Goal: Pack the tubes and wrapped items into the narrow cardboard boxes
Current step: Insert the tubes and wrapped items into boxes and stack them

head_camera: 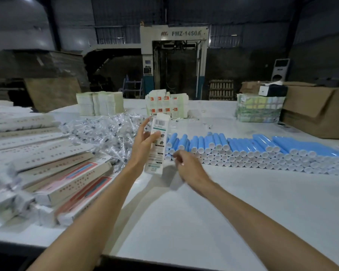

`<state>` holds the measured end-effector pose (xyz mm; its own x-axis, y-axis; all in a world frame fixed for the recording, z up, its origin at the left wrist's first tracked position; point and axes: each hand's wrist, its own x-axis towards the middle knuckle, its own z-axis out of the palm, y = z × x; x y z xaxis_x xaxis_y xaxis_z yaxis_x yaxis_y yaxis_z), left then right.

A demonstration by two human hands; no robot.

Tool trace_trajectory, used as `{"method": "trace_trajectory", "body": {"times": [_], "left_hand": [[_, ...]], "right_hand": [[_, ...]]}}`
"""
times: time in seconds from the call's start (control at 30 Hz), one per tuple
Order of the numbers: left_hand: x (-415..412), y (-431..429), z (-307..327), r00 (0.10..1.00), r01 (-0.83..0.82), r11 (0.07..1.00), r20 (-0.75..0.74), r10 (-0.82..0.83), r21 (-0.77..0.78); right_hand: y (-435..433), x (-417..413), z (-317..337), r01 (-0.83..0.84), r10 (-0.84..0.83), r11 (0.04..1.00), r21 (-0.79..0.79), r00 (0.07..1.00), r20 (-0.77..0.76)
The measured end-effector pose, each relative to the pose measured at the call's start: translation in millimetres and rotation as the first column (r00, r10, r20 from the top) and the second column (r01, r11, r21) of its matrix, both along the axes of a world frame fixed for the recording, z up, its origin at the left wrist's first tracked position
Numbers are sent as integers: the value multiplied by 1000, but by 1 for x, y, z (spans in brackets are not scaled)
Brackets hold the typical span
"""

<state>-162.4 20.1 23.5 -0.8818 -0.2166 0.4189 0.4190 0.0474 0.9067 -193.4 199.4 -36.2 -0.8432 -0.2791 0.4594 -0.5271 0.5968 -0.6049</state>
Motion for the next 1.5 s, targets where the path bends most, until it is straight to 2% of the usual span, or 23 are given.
{"method": "trace_trajectory", "body": {"times": [0.07, 0.17, 0.2, 0.23, 0.27, 0.3, 0.37, 0.4, 0.43, 0.47, 0.5, 0.53, 0.6, 0.67, 0.73, 0.83, 0.93, 1.03, 1.13, 1.2, 1.27, 1.37, 1.5], "left_hand": [[1, -9, -6, 1000, -14, 999, -23, 15, 37], [4, -16, -14, 998, -37, 992, -37, 42, 121], [5, -18, -15, 998, -43, 987, -35, 49, 157], [6, -20, -15, 998, -45, 981, -30, 52, 189], [7, -21, -15, 998, -44, 977, -25, 51, 207], [9, -22, -14, 999, -41, 977, -21, 46, 210], [10, -23, -13, 999, -42, 977, -13, 46, 207], [10, -23, -13, 999, -47, 976, -11, 50, 211], [9, -22, -13, 999, -45, 975, -12, 48, 217], [10, -21, -12, 999, -32, 973, -15, 36, 228], [10, -20, -11, 1000, -12, 970, -19, 18, 245], [11, -20, -10, 1000, 7, 965, -25, 0, 263], [12, -18, -7, 999, 36, 953, -25, -30, 299], [13, -17, -6, 998, 54, 951, -26, -48, 303], [12, -14, -7, 998, 57, 961, -32, -50, 270], [11, -9, -10, 997, 80, 966, -24, -77, 246], [11, -2, -12, 995, 92, 966, 11, -97, 240], [14, 10, -15, 992, 114, 979, 27, -120, 169], [18, 28, -18, 987, 160, 983, 18, -163, 86], [20, 41, -18, 984, 180, 984, 14, -180, 11], [21, 53, -16, 982, 187, 978, 0, -188, -91], [18, 71, -10, 971, 227, 950, -32, -239, -217], [12, 84, -12, 967, 214, 930, -67, -244, -300]], "right_hand": [[-26, -2, -9, -139, 145, 978, 155, 989, -27], [-65, -6, -10, -150, 213, 930, 335, 964, -160], [-71, 0, -9, -227, 246, 953, 202, 966, -78], [-79, 3, -8, -348, 356, 933, -89, 929, 104], [-88, 1, -8, -400, 524, 816, -418, 817, 241], [-92, 4, -14, -419, 563, 778, -469, 795, 225], [-92, 10, -26, -411, 411, 911, -28, 912, -13], [-91, 10, -23, -408, 407, 913, 16, 913, 21], [-92, 16, -15, -477, 497, 866, -153, 855, 150], [-87, 23, -11, -535, 608, 777, -331, 774, 177], [-80, 21, 1, -410, 582, 757, -509, 776, 241], [-80, 19, 8, -349, 528, 773, -531, 816, 233], [-65, 18, 10, -282, 281, 958, -46, 959, -27], [-37, 11, 18, -75, 213, 913, 402, 926, -311], [-3, 4, 20, 19, 161, 893, 449, 920, -358], [41, 6, 27, -9, 13, 1000, 17, 965, -262], [82, 6, 25, 45, -62, 949, -313, 997, -44], [108, 5, 24, 118, -60, 766, -631, 992, 112], [121, 3, 33, 194, -7, 469, -862, 976, 216], [128, 1, 44, 166, 46, 337, -927, 980, 193], [133, 3, 57, 93, 28, 336, -937, 994, 109], [137, 13, 77, 1, -51, 453, -892, 998, -25], [136, 31, 111, -129, 3, 604, -786, 987, -160]]}}
